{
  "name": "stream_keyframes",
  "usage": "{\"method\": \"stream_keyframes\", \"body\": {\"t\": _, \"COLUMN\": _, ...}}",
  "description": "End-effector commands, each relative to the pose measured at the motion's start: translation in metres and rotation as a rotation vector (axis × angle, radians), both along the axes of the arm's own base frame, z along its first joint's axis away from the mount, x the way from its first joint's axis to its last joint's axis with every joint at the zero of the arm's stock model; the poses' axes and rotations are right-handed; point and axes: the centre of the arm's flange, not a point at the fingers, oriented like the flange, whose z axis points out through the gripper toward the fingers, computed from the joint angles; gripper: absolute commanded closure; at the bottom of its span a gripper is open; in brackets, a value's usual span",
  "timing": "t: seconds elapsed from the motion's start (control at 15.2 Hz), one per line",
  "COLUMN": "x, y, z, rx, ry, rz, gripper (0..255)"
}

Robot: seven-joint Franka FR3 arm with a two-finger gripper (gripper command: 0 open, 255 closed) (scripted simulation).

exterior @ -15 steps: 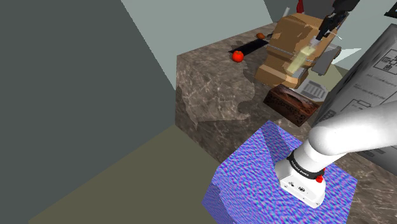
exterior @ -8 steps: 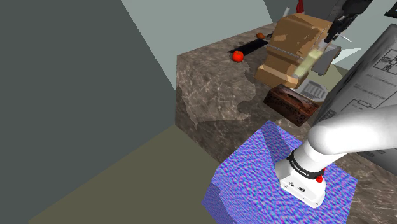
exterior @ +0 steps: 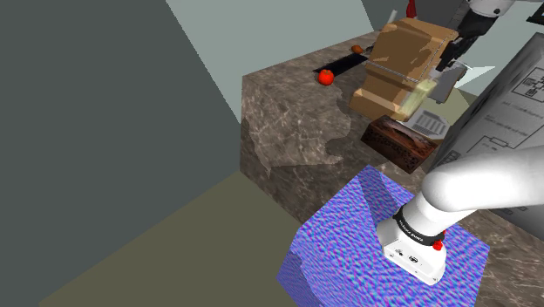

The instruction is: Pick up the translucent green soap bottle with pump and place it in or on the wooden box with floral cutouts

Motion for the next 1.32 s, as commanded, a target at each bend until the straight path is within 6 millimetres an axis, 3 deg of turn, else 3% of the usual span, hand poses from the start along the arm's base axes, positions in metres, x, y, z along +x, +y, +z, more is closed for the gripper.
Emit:
{"method": "stream_keyframes", "body": {"t": 0.0, "x": 0.0, "y": 0.0, "z": -0.011, "rx": -0.001, "ry": -0.001, "rz": 0.0, "gripper": 255}}
{"method": "stream_keyframes", "body": {"t": 1.06, "x": 0.0, "y": 0.0, "z": -0.095, "rx": -0.001, "ry": -0.001, "rz": 0.0, "gripper": 255}}
{"method": "stream_keyframes", "body": {"t": 1.25, "x": 0.0, "y": 0.0, "z": -0.095, "rx": -0.001, "ry": -0.001, "rz": 0.0, "gripper": 255}}
